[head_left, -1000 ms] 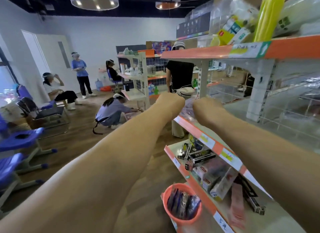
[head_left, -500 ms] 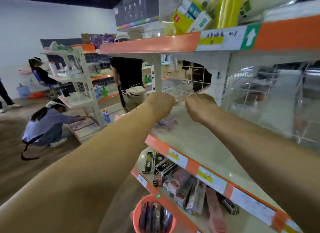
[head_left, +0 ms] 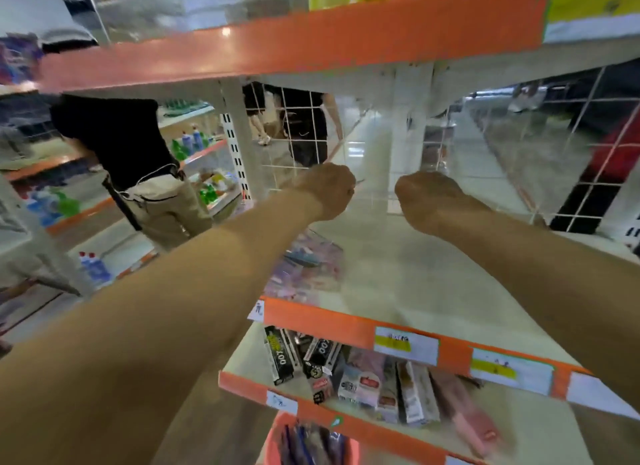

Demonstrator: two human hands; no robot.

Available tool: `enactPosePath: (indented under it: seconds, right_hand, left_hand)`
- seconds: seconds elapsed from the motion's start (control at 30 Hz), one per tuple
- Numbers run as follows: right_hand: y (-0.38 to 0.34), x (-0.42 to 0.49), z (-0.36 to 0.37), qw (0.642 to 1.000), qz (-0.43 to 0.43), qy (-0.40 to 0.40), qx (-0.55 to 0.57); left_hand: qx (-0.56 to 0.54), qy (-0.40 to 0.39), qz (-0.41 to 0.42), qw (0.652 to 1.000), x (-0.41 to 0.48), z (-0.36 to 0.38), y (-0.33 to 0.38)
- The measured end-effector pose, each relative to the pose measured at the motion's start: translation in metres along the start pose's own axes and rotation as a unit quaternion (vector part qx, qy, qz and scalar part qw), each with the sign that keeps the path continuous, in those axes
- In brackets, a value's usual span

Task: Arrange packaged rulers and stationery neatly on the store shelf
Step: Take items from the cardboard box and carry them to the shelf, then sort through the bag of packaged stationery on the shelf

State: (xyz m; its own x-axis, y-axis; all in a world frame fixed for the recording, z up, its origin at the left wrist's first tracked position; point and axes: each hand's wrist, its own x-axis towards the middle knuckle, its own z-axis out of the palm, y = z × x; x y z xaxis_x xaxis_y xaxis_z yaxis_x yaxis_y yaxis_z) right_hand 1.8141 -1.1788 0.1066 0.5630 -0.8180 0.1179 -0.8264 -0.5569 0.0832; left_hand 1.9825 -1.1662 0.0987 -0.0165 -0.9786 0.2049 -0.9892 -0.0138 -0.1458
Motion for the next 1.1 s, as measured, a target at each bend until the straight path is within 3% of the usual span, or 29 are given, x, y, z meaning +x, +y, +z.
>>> enactPosePath:
  seconds: [0.13,0.23,0.3,0.43,0.67,0.77,0.87,0.93,1.03,1.1]
  right_hand:
    - [0.006,-0.004,0.011,0.998,0.049,0.015,0.036]
    - [0.019,-0.005,0.021,0.991,0.086,0.046,0.095]
    - [0.026,-0.009,0.027,0.973,0.097,0.07,0.197]
    - [0.032,-0.029,0.031,0.883,0.098,0.078,0.452]
    - [0.068,-0.054,0.05,0.821,0.152,0.061,0.546]
    - [0.086,-0.074,0.053,0.746,0.166,-0.003,0.645]
    - [0.104,-0.094,0.061,0.759,0.205,-0.009,0.618]
    - [0.113,-0.104,0.066,0.785,0.22,-0.005,0.579]
    - [0.129,-0.116,0.071,0.813,0.232,-0.001,0.534]
    - [0.137,-0.118,0.075,0.808,0.223,0.014,0.545]
  left_hand:
    - [-0.255,-0.014,-0.029,0.966,0.006,0.012,-0.015]
    - [-0.478,-0.032,-0.084,0.874,0.0,0.02,-0.011]
    - [-0.562,-0.052,-0.109,0.818,-0.005,0.022,-0.004]
    - [-0.649,-0.092,-0.134,0.743,-0.011,0.022,0.011]
    - [-0.738,-0.188,-0.133,0.634,0.005,0.02,0.053]
    - [-0.759,-0.197,-0.15,0.602,0.017,0.024,0.085]
    - [-0.778,-0.207,-0.186,0.563,0.03,0.031,0.127]
    - [-0.778,-0.212,-0.203,0.555,0.038,0.036,0.153]
    - [-0.775,-0.246,-0.177,0.555,0.045,0.041,0.196]
    - [-0.794,-0.272,-0.15,0.523,0.041,0.043,0.22]
